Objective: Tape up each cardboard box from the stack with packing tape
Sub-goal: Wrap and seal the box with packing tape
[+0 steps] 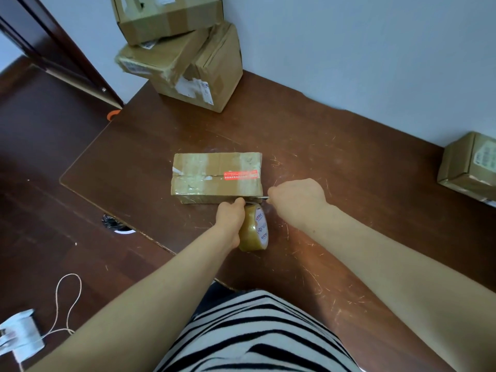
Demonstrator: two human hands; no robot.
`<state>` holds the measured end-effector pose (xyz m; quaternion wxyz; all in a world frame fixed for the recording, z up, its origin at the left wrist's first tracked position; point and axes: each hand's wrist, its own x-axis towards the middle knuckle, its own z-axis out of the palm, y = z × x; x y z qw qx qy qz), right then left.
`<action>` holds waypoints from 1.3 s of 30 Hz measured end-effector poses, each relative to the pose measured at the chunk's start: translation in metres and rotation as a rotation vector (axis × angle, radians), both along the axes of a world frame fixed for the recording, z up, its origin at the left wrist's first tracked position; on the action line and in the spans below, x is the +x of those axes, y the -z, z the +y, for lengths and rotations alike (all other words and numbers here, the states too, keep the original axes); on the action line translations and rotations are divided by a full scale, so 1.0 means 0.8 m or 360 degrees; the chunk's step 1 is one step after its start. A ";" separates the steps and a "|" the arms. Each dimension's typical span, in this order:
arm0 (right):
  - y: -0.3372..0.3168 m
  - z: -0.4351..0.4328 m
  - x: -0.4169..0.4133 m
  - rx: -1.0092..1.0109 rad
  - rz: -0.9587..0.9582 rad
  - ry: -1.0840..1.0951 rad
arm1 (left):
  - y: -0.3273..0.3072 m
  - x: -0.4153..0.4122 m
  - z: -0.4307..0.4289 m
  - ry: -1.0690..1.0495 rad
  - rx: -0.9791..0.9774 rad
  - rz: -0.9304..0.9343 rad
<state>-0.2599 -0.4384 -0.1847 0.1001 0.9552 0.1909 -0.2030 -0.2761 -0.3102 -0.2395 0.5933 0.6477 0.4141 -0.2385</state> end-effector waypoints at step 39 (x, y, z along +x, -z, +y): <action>0.083 0.001 0.034 0.1024 0.0149 -0.0463 | 0.004 -0.001 0.017 0.0137 0.0085 -0.0207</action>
